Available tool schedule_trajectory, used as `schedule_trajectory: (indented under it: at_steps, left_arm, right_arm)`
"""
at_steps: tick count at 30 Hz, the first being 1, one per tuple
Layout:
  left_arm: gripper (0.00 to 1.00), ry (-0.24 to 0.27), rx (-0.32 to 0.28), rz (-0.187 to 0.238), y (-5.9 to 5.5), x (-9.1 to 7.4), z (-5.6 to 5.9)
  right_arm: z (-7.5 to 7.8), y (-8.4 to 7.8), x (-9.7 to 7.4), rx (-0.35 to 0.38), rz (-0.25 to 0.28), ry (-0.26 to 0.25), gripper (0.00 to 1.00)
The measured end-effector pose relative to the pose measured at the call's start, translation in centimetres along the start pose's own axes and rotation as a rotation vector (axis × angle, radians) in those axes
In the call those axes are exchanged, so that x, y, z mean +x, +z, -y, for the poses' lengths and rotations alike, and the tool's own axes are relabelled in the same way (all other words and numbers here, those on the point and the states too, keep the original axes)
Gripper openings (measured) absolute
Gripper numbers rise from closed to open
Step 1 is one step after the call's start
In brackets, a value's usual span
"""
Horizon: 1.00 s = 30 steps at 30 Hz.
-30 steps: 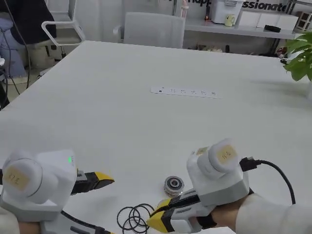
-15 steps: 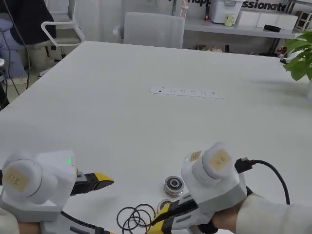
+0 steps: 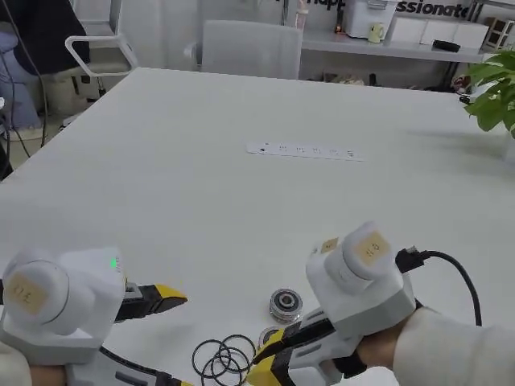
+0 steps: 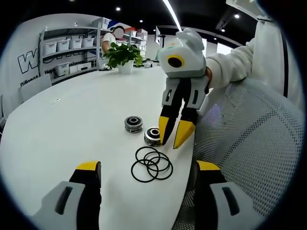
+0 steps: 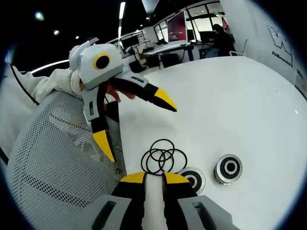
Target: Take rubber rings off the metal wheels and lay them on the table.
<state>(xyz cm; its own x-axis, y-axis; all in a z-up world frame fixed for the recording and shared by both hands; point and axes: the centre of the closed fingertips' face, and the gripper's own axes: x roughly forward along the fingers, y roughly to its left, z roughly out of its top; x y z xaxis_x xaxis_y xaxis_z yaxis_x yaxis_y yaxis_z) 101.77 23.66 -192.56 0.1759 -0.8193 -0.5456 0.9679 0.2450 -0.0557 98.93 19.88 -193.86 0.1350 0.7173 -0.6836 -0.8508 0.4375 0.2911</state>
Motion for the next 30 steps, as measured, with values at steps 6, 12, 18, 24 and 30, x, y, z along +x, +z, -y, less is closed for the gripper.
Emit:
schedule_trajectory:
  at_steps: [6,12,18,24,30]
  left_arm:
    - [0.77,0.002,0.0,0.002,0.0,0.0,-0.1]
    - [0.77,0.003,-0.002,0.007,0.1,0.0,-0.1]
    - [0.77,0.003,-0.002,0.007,0.1,0.0,-0.1]
    - [0.77,0.001,-0.004,0.007,0.1,0.0,-0.1]
    - [0.77,-0.001,-0.007,0.005,0.1,0.0,-0.2]
  right_arm:
    - [0.5,0.9,-0.8,0.008,0.039,-0.022,0.11]
    - [1.0,1.7,-1.6,0.005,0.077,-0.044,0.14]
    - [1.4,2.5,-2.4,-0.01,0.112,-0.067,0.19]
    - [2.1,3.4,-3.5,-0.035,0.157,-0.104,0.28]
    - [2.4,4.9,-5.2,-0.057,0.247,-0.126,0.39]
